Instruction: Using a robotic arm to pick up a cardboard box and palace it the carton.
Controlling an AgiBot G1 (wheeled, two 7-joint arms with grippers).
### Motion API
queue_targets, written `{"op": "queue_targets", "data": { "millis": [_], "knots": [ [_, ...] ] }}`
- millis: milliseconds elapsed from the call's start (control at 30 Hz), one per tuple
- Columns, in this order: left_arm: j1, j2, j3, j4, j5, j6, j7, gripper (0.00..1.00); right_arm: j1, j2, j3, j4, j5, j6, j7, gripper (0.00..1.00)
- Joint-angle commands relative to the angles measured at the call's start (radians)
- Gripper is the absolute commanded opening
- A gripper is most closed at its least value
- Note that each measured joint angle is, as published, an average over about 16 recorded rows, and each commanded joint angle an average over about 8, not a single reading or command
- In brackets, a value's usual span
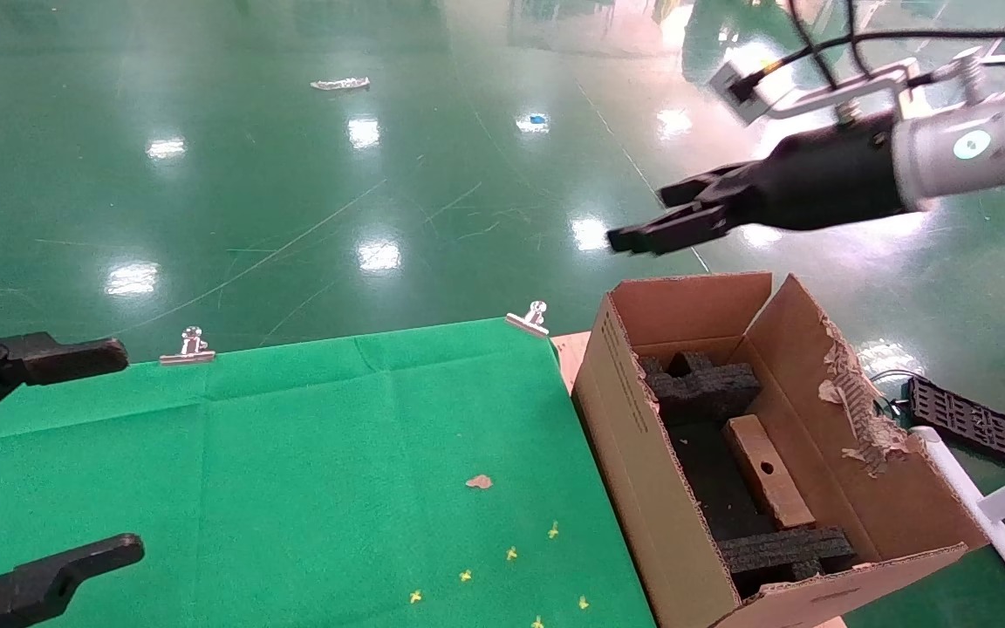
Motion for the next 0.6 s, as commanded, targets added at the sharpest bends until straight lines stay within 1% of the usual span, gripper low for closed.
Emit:
{"op": "queue_targets", "data": {
  "millis": [33,600],
  "knots": [
    [0.000,0.000,0.000,0.000,0.000,0.000,0.000,1.00,-0.043,0.000,0.043,0.026,0.019,-0.009,-0.020,1.00],
    [0.000,0.000,0.001,0.000,0.000,0.000,0.000,1.00,-0.406,0.002,0.403,0.243,0.177,-0.081,-0.187,1.00]
  ]
}}
